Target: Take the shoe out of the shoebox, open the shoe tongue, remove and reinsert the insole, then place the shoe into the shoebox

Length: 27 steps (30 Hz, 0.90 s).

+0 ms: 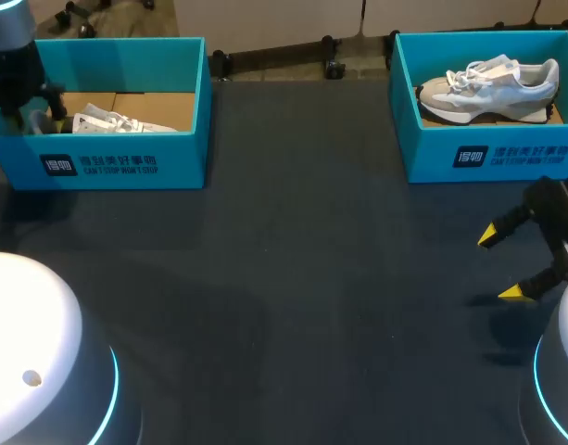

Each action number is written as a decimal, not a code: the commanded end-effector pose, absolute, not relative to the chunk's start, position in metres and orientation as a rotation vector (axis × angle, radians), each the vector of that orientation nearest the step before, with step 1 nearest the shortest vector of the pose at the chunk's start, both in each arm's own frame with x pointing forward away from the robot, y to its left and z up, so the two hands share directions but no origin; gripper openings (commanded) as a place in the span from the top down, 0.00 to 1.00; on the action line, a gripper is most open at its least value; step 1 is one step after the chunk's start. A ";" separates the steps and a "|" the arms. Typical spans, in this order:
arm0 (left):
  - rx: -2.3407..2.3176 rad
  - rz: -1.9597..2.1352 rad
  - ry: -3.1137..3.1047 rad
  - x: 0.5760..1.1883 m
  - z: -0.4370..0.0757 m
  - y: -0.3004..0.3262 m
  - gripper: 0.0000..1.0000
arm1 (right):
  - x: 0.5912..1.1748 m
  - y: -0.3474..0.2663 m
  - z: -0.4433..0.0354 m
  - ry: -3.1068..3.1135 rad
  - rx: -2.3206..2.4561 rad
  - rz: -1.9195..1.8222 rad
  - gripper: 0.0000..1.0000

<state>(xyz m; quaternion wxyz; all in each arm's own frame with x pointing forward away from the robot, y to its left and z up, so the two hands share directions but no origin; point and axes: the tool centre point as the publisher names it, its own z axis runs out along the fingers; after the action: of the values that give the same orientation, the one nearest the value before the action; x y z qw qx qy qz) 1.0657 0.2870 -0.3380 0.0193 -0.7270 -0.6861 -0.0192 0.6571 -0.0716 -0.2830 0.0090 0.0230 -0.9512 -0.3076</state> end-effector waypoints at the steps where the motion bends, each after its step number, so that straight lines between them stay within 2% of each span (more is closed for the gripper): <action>1: -2.269 -0.094 -2.153 1.052 -0.312 0.286 0.00 | 0.656 -0.071 -0.283 -2.975 0.071 -0.958 0.00; 16: -2.191 -0.074 -2.196 1.015 -0.234 0.279 0.00 | 0.656 -0.071 -0.283 -2.975 0.071 -0.958 0.00; 27: -2.228 -0.082 -2.164 0.975 -0.207 0.270 0.00 | 0.656 -0.071 -0.283 -2.975 0.071 -0.958 0.00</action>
<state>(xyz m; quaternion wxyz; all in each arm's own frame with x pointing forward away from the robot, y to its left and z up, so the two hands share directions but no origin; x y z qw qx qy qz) 0.9941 0.2720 -0.2123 0.0267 -0.7168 -0.6967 -0.0080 0.6571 -0.0716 -0.2831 0.0090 0.0230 -0.9512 -0.3076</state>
